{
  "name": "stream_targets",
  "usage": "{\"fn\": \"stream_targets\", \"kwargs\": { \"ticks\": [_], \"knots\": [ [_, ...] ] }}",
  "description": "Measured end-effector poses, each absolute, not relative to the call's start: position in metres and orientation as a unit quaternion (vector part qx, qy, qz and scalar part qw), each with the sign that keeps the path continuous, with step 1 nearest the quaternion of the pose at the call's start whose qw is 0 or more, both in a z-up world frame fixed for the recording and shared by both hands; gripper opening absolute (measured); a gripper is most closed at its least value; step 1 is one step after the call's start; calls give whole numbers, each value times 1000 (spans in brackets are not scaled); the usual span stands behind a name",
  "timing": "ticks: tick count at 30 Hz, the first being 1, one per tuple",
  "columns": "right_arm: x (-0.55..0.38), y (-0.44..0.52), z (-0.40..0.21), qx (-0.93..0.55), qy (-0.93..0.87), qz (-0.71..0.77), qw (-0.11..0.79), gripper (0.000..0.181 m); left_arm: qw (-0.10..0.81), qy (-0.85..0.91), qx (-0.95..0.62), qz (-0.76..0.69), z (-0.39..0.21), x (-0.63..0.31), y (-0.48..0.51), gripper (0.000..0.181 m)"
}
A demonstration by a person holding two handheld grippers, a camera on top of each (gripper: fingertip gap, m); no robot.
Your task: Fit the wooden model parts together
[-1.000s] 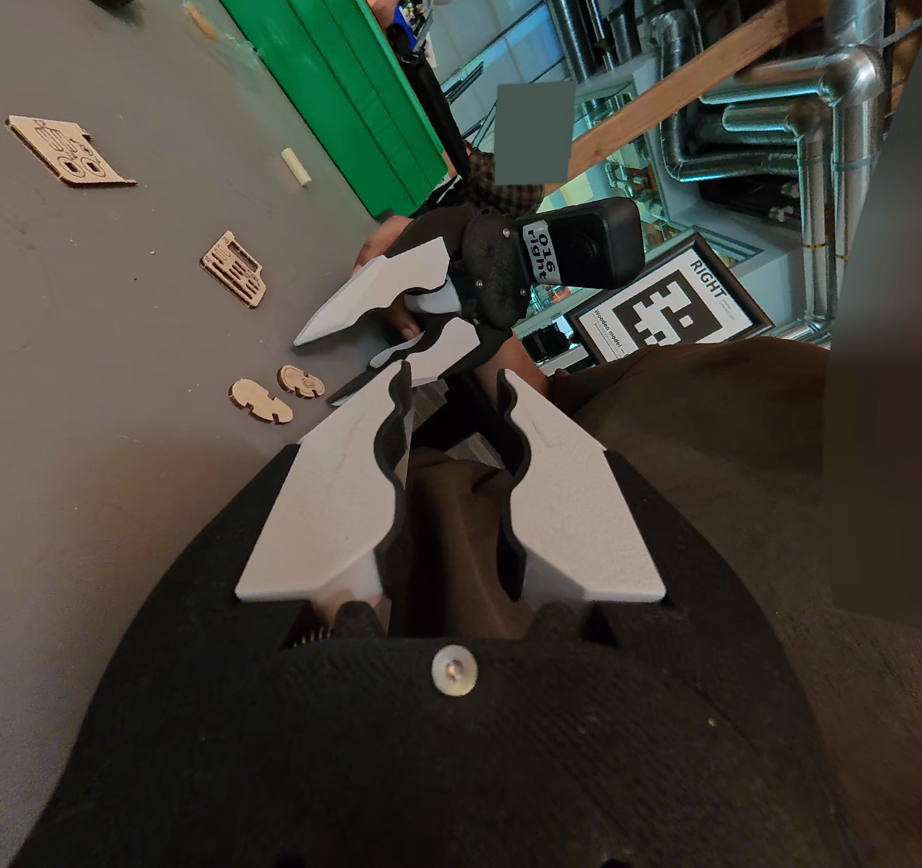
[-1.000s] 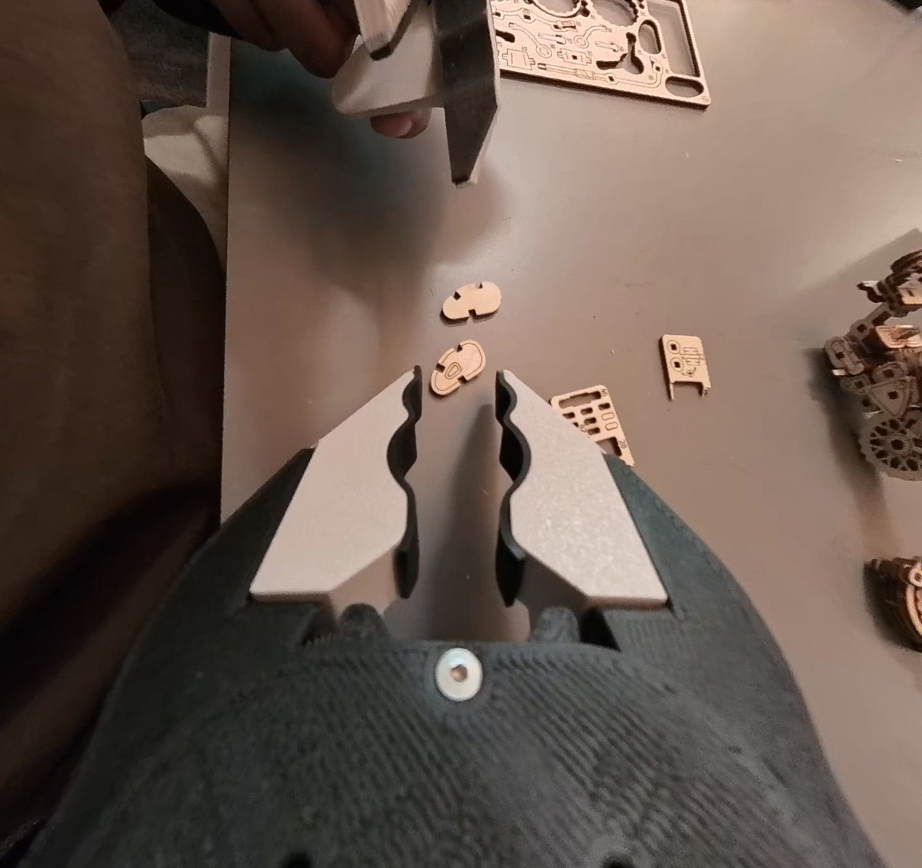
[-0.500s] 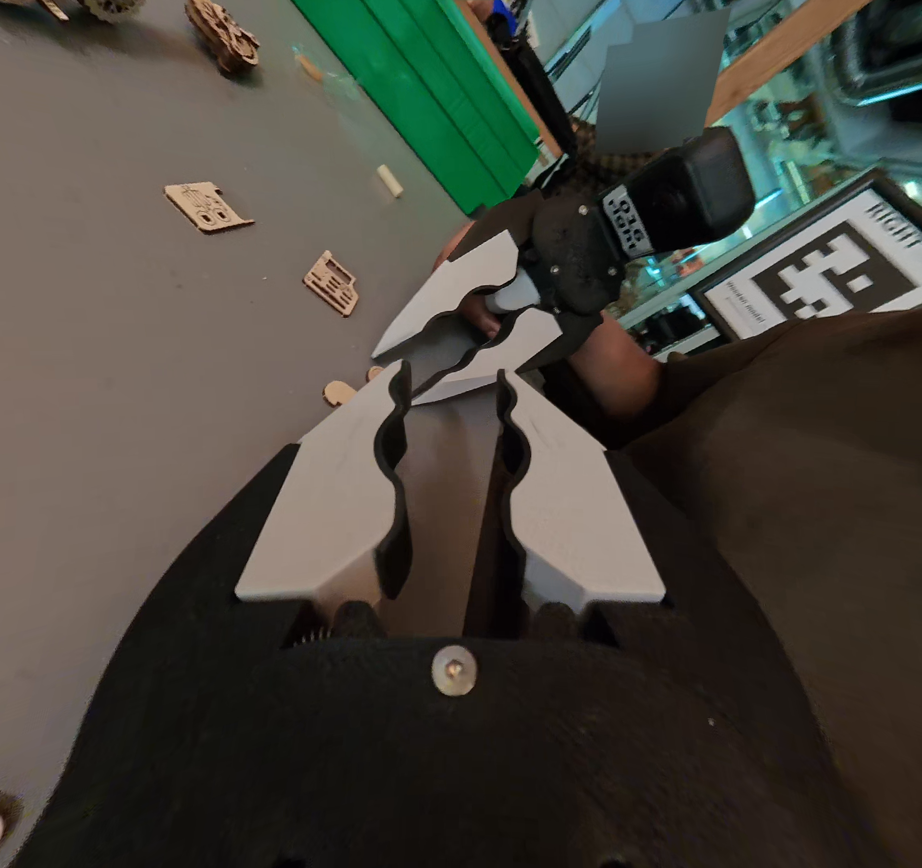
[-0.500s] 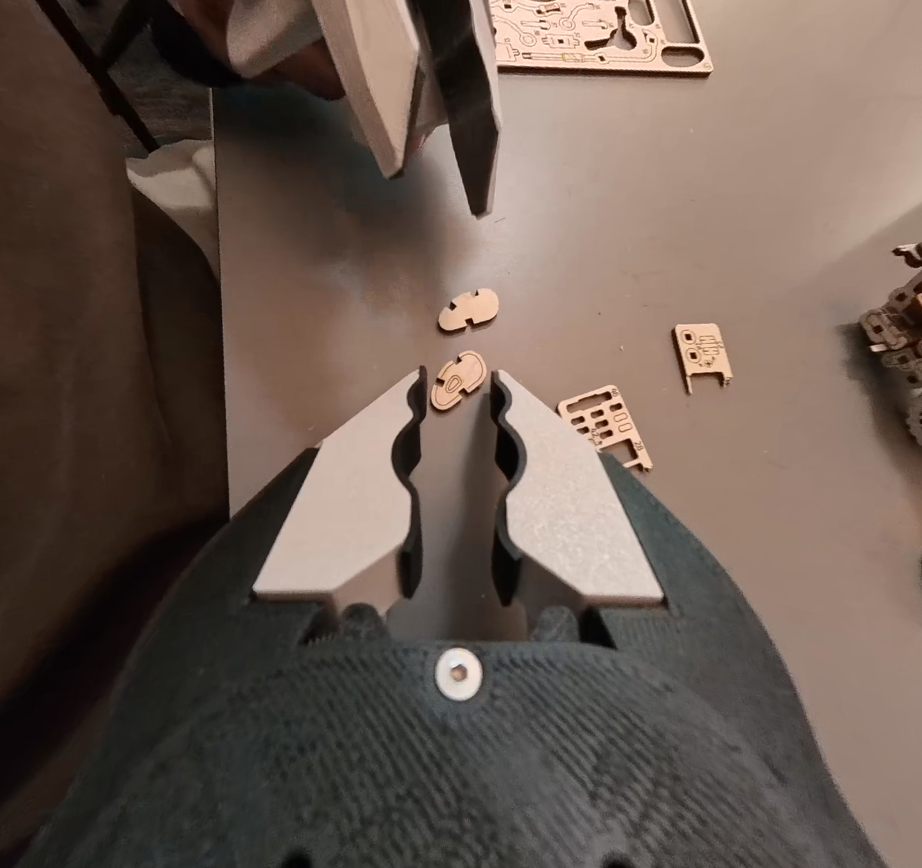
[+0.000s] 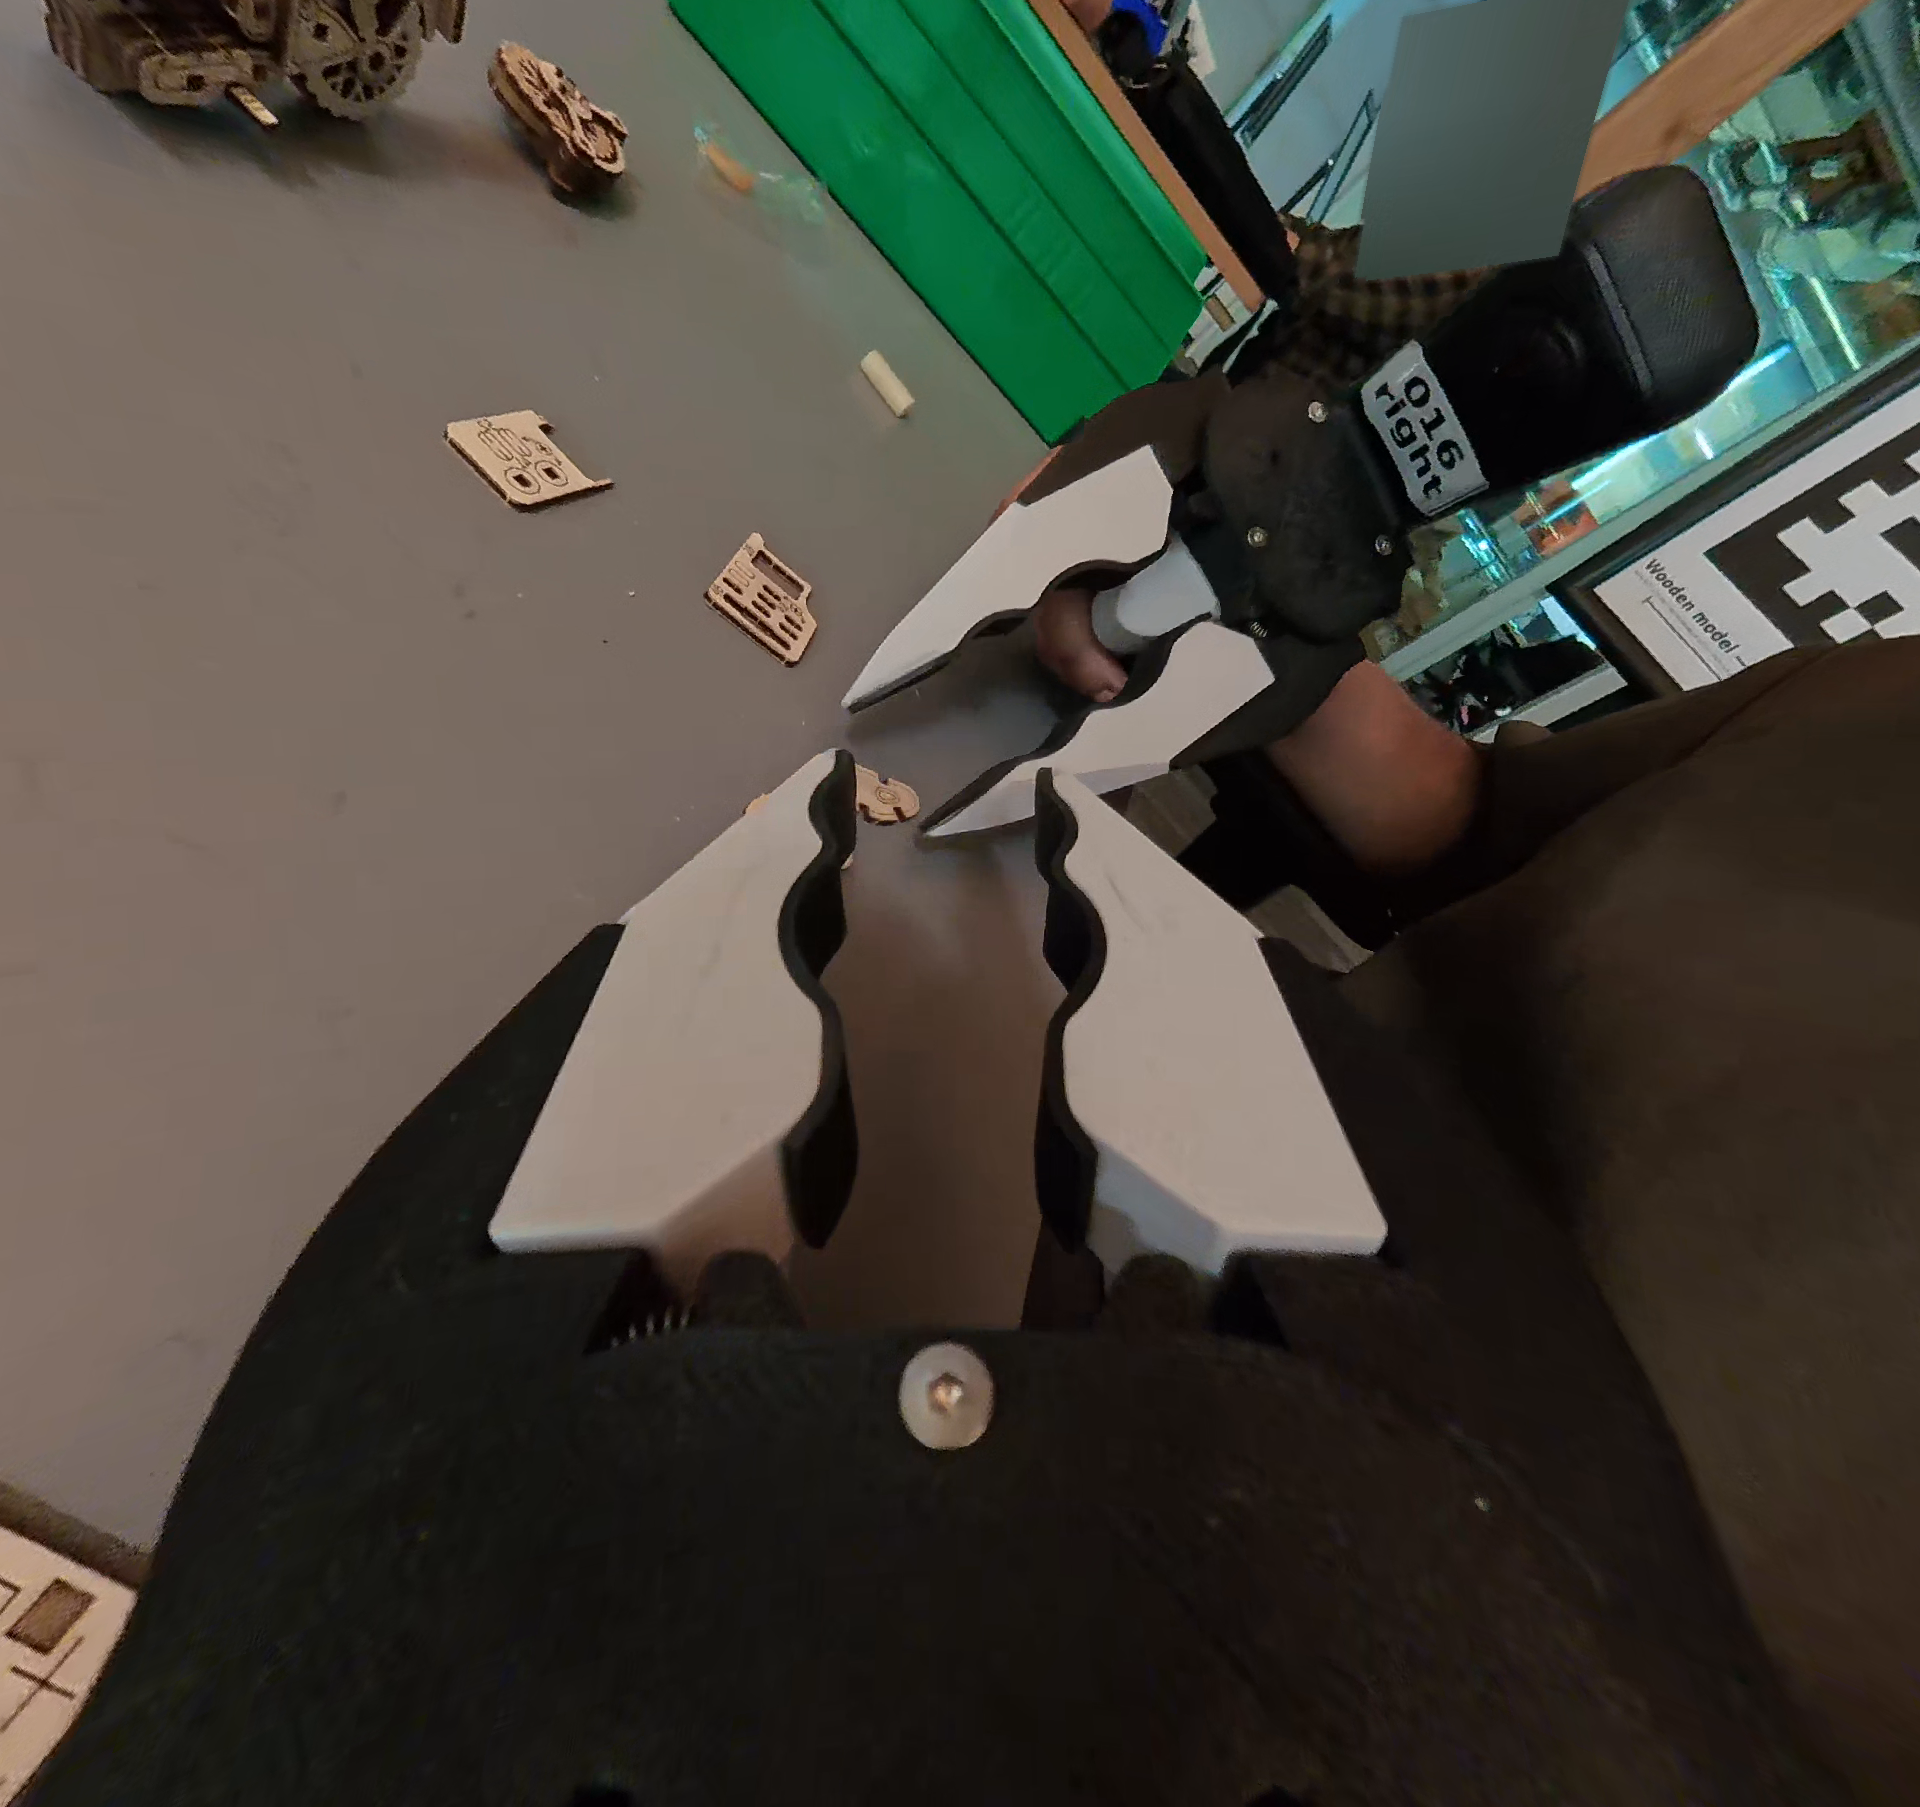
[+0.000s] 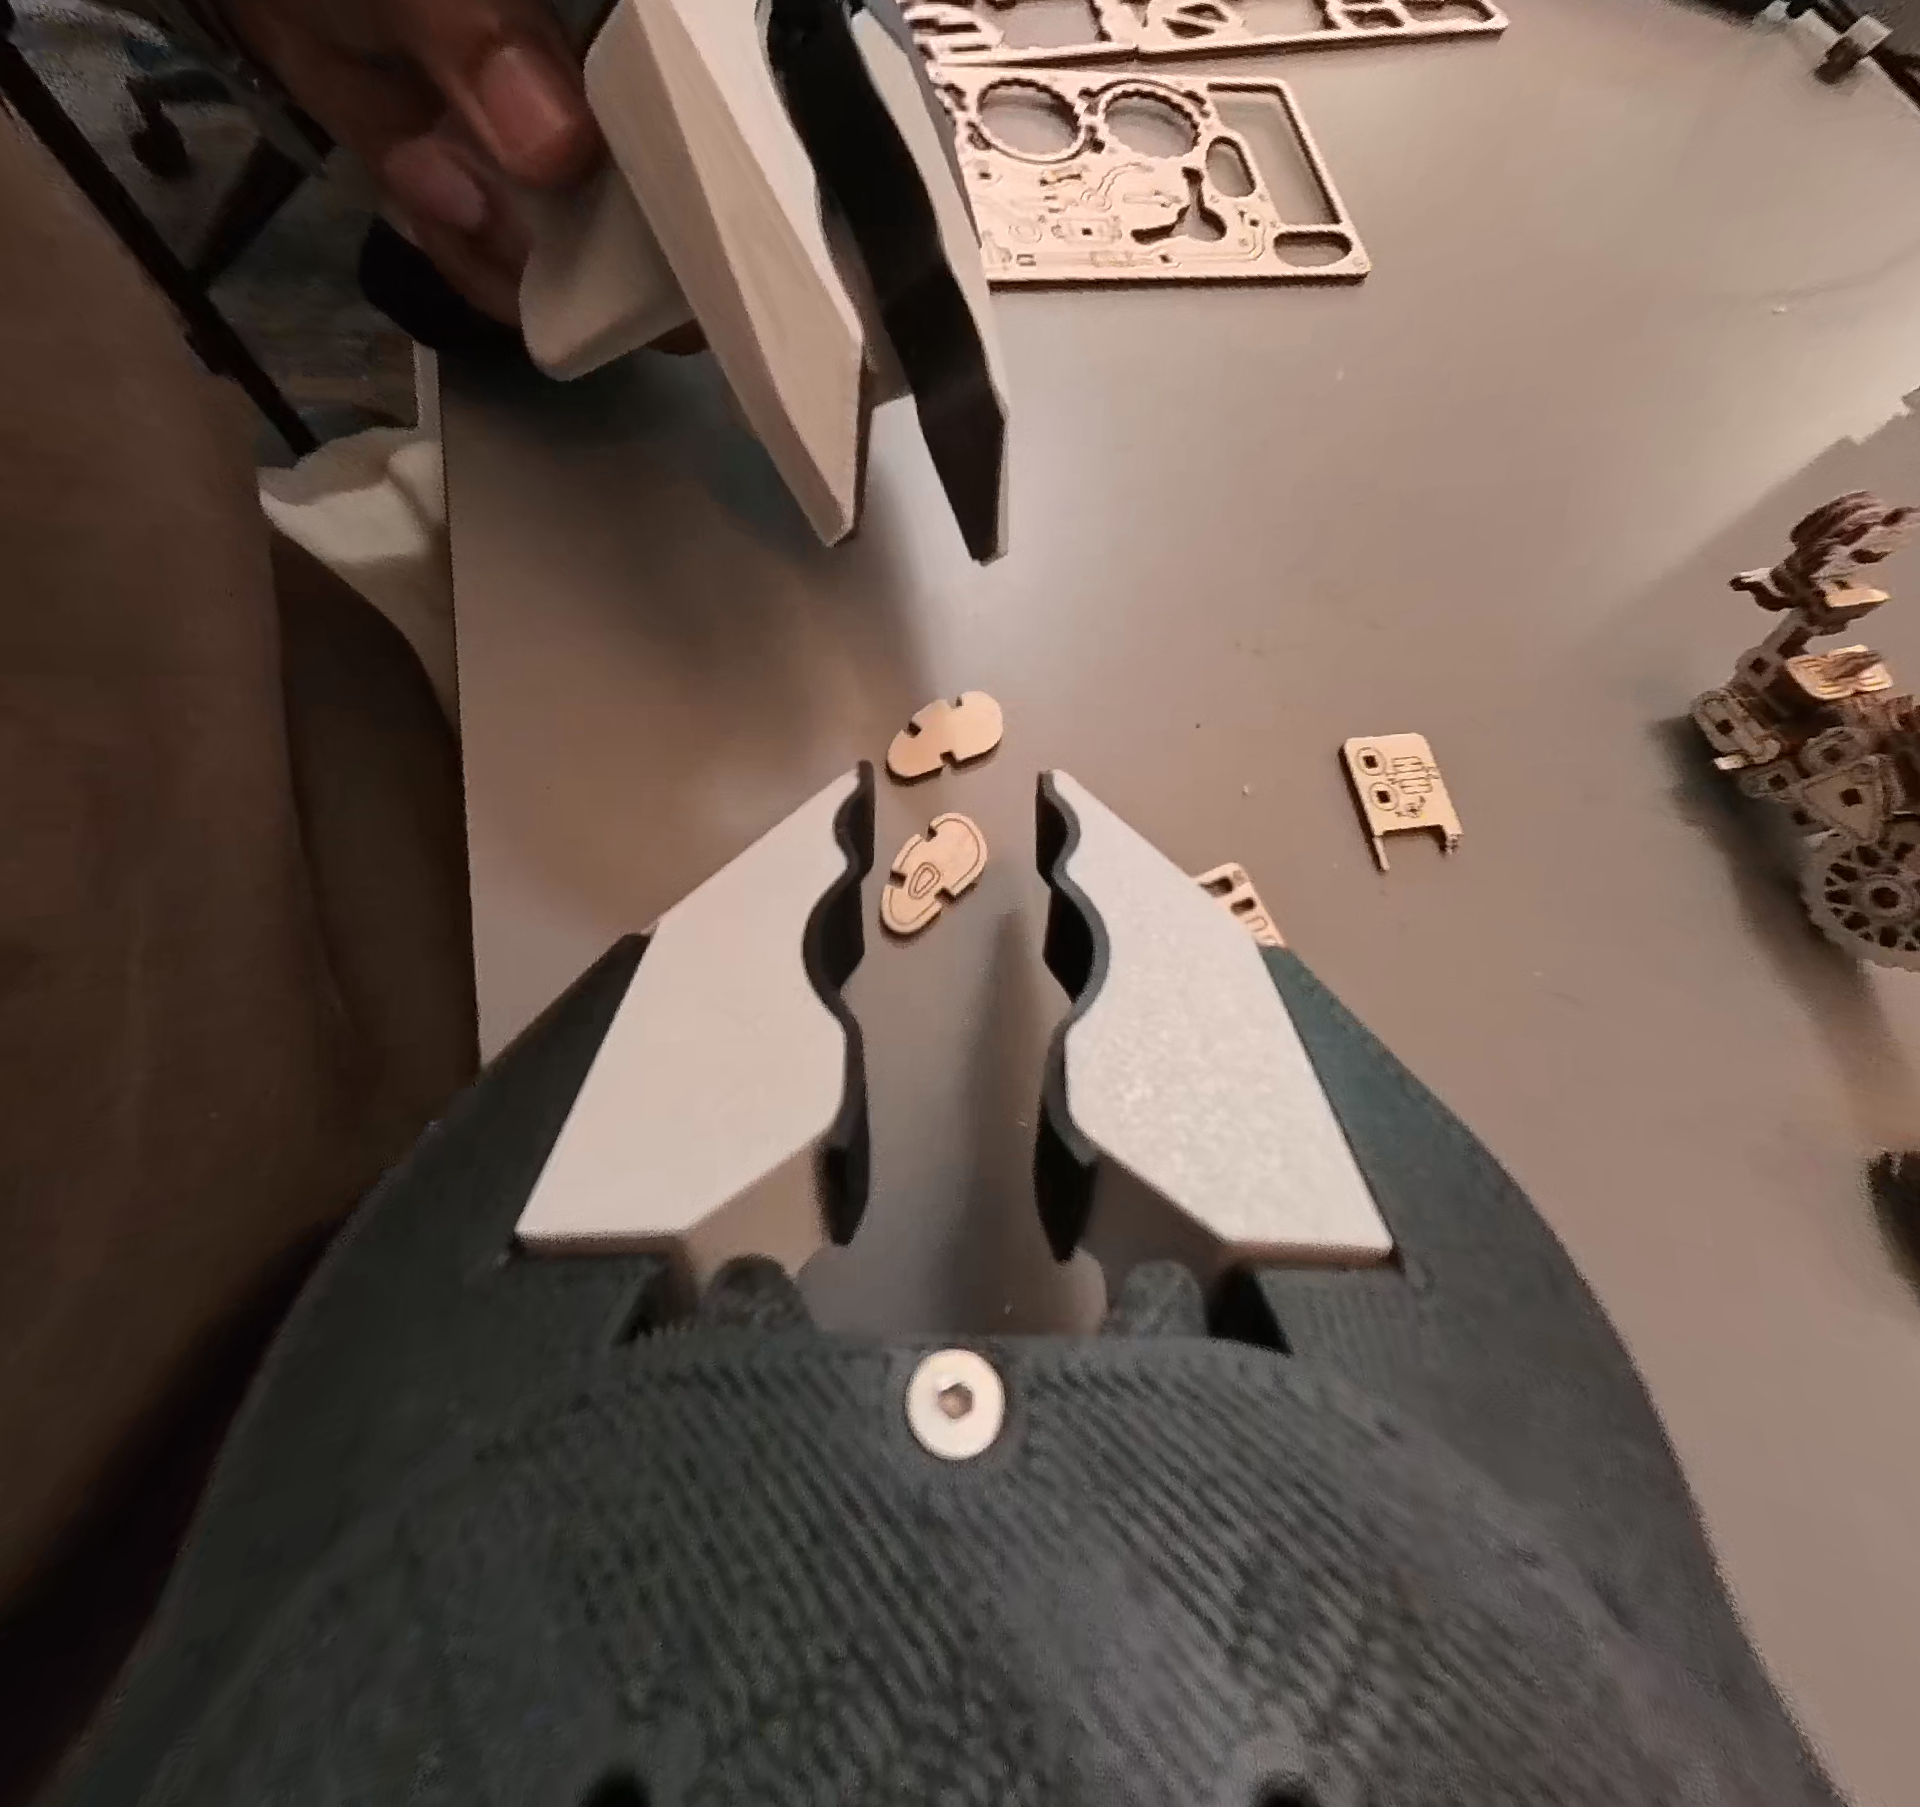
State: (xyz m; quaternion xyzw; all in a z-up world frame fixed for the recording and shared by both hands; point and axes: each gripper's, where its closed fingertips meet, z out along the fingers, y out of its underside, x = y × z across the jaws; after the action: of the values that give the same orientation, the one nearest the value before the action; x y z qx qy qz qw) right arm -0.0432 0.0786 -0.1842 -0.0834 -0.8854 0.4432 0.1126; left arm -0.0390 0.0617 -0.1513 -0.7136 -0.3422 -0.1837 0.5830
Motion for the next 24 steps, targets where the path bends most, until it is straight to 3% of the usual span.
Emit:
{"fn": "stream_targets", "kwargs": {
  "ticks": [24],
  "knots": [
    [-54, 81, -173, -142, -858, 486, 87, 26, 603, -362, -700, -129, -147, -56, 53, 34]
  ]
}}
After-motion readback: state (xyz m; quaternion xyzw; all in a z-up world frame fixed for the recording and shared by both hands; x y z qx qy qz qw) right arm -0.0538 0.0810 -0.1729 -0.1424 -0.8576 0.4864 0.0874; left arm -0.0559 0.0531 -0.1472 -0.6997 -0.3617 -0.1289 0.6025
